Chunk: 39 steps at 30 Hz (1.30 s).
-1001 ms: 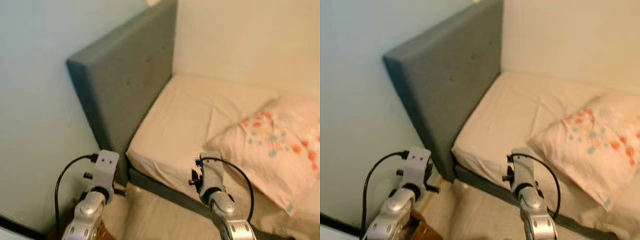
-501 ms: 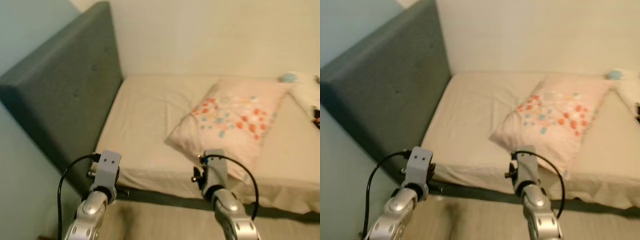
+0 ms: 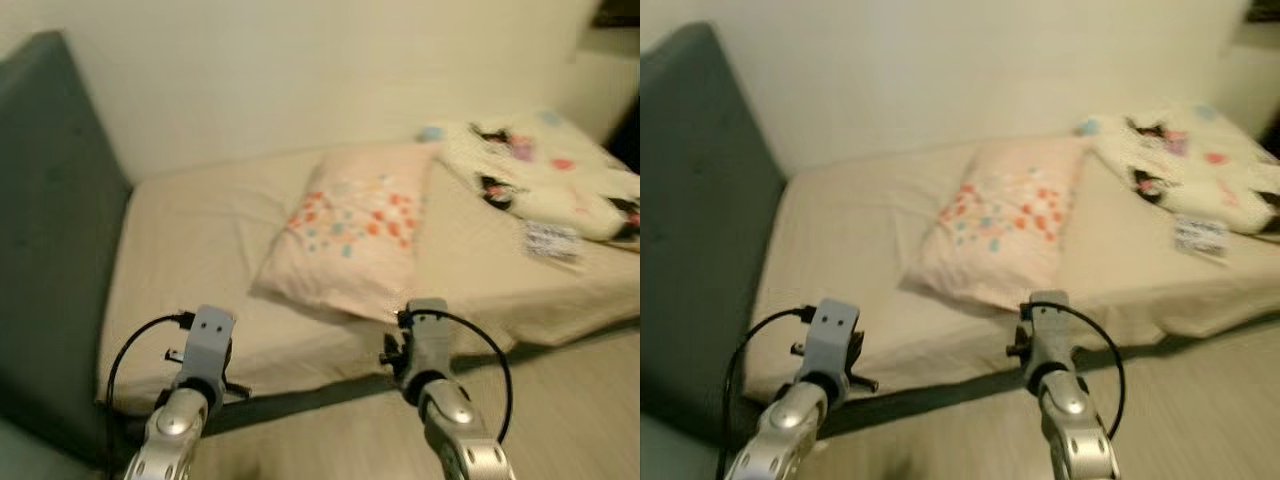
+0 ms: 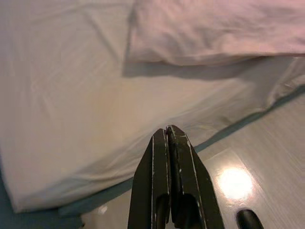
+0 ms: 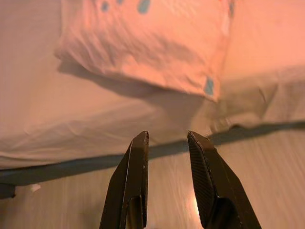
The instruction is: Clean up the room
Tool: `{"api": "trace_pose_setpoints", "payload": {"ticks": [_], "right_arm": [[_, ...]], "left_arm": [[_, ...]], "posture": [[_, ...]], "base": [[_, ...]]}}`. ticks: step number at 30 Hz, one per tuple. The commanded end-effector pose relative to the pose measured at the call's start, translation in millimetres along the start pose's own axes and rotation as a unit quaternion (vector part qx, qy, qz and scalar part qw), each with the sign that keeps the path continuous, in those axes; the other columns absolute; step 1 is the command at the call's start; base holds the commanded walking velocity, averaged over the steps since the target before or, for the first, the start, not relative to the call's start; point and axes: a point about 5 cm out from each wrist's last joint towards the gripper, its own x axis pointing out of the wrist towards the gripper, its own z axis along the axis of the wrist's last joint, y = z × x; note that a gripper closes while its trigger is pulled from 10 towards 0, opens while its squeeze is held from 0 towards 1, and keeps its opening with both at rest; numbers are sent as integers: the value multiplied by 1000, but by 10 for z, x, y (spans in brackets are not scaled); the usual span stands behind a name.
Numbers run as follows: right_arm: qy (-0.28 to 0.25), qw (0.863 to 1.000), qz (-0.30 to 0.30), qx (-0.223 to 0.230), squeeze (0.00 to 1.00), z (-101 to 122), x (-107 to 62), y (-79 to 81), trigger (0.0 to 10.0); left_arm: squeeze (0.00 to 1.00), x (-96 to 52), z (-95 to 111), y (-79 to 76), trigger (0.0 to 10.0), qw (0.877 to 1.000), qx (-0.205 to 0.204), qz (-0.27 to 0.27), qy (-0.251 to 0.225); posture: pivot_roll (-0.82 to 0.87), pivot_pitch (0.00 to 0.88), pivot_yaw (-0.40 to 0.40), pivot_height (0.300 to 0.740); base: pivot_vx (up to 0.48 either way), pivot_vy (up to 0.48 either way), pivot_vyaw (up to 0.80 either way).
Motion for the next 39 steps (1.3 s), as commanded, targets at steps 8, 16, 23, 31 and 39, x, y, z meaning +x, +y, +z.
{"api": "trace_pose_setpoints", "payload": {"ticks": [8,16,23,31,39], "right_arm": [[-15,999,13,-28,0,37,44,23,10000],[-14,999,14,-44,0,45,61,24,10000],[-18,998,21,-53,0,51,76,44,10000],[-17,994,46,-101,0,27,67,94,10000],[-10,994,52,-96,0,-8,63,123,10000]], "left_arm": [[0,-24,-5,7,10000,1000,-27,11,-7],[0,-17,33,8,10000,999,-39,18,-17],[0,-11,43,25,10000,999,-43,22,-20],[0,-7,49,25,10000,999,-44,24,-20],[0,-10,42,29,10000,998,-45,27,-19]], "posture": [[-82,103,23,708],[-80,100,20,708],[-78,105,20,708],[-79,103,23,708],[-78,105,21,708]], "base": [[0,0,0],[124,0,0],[251,0,0],[251,0,200],[250,0,0]]}}
